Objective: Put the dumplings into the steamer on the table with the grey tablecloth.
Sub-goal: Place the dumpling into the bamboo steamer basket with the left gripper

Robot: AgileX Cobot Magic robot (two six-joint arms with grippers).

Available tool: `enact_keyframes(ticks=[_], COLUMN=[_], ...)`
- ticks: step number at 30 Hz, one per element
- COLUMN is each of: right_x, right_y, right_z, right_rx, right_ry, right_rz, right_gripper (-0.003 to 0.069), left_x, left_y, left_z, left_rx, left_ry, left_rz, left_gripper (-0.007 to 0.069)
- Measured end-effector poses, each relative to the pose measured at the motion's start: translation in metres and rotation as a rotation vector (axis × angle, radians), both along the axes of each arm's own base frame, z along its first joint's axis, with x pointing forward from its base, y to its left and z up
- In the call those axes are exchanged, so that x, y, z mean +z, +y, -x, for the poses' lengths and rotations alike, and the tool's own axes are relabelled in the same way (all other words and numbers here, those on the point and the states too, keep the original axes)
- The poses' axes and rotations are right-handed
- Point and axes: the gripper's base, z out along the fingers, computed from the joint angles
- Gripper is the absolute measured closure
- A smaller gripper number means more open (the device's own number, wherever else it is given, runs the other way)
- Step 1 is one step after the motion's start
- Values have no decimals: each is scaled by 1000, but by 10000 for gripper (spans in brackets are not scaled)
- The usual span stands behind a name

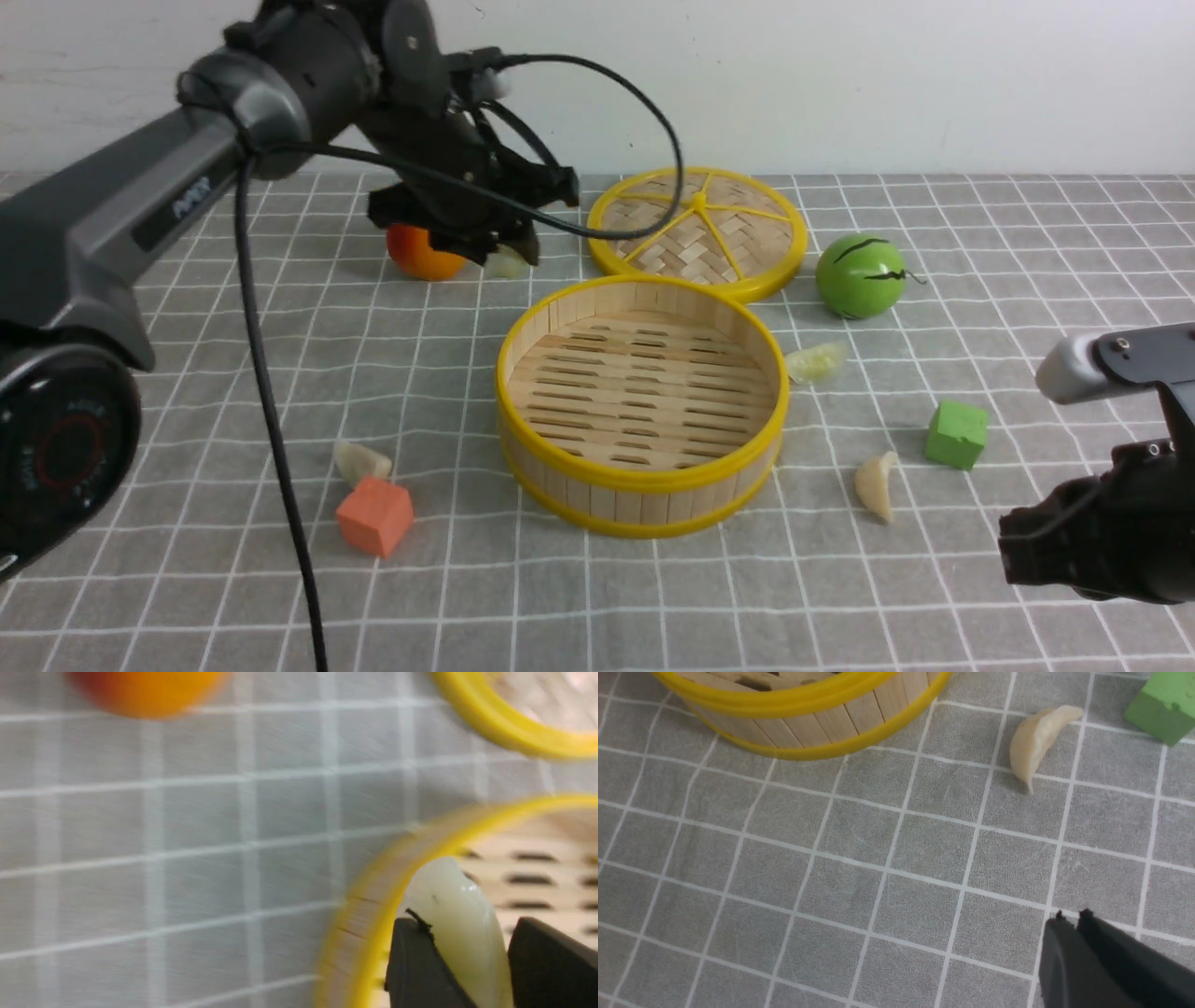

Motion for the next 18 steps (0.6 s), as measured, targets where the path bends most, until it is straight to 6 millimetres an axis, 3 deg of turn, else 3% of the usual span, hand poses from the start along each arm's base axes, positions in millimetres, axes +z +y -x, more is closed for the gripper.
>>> enact_keyframes(ticks=[6,13,18], right_x=[0,-1,-1], right_y=[0,0,1], right_z=[0,0,0], right_rx=[-2,-10,-14], right_ry=[-6,-4,-2], right_rz=[-1,-14,-23], right_gripper=[619,611,605], left_x=[-34,-62,-77], left_y=[-47,-49,-51], left_z=[6,-1,-4], left_rx=[-69,-29,-21], left_ry=[13,50,73], left_rz=[-4,-11,-16], left_gripper=[381,377,276])
